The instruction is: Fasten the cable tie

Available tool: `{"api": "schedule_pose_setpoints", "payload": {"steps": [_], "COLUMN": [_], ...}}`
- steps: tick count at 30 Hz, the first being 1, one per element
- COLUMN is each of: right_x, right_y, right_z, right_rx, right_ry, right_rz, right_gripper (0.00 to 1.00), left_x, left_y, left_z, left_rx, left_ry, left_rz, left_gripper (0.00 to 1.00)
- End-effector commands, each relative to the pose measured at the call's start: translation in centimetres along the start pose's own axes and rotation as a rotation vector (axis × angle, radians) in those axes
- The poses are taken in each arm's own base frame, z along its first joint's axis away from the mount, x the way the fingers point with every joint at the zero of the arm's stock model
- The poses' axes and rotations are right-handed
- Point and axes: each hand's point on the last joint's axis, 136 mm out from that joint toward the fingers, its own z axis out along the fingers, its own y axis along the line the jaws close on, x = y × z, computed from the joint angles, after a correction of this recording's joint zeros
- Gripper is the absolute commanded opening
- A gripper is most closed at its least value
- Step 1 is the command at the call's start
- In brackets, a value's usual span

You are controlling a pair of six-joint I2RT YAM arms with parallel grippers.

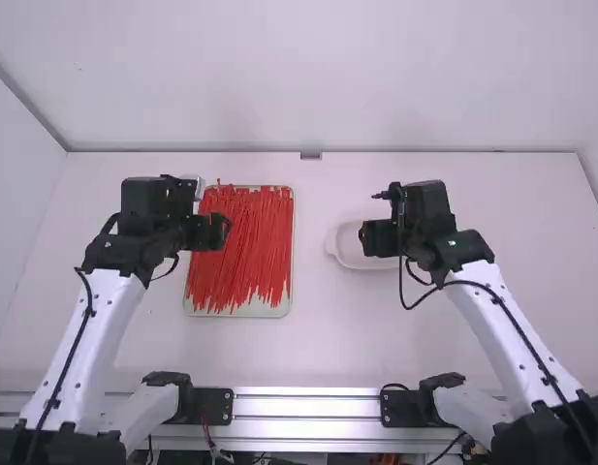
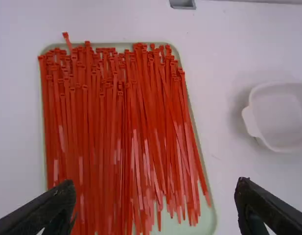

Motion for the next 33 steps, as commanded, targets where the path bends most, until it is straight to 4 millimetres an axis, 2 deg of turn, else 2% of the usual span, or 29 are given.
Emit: {"api": "schedule_pose_setpoints", "payload": {"steps": [1,6,13,20,25,28,33], "right_x": [-1.1,-1.6,-2.2,-2.5,-2.1,-2.0,-1.7], "right_y": [0.9,1.5,2.7,3.1,3.1,2.9,2.9], "right_z": [0.1,1.0,1.1,-0.1,-1.3,-1.4,-1.4], "right_rx": [-0.022,-0.035,-0.060,-0.056,-0.053,-0.038,-0.037], "right_ry": [0.006,0.063,0.102,0.078,0.077,0.080,0.091], "right_rz": [-0.009,-0.018,-0.059,-0.091,-0.113,-0.113,-0.101], "right_gripper": [0.88,0.93,0.97,0.98,0.98,0.98,0.98], "left_x": [-1.1,-1.4,-1.1,-0.1,1.2,1.9,1.9], "left_y": [-0.5,-0.6,-0.5,0.6,1.2,1.4,1.6], "left_z": [0.0,0.8,1.5,1.9,3.3,3.9,4.1], "left_rx": [0.031,0.046,0.047,-0.004,-0.017,-0.018,-0.018], "left_ry": [0.004,0.065,0.131,0.174,0.185,0.191,0.184], "left_rz": [0.005,-0.016,-0.032,-0.039,-0.045,-0.046,-0.020], "left_gripper": [0.88,0.93,0.98,0.99,0.99,0.99,0.99]}}
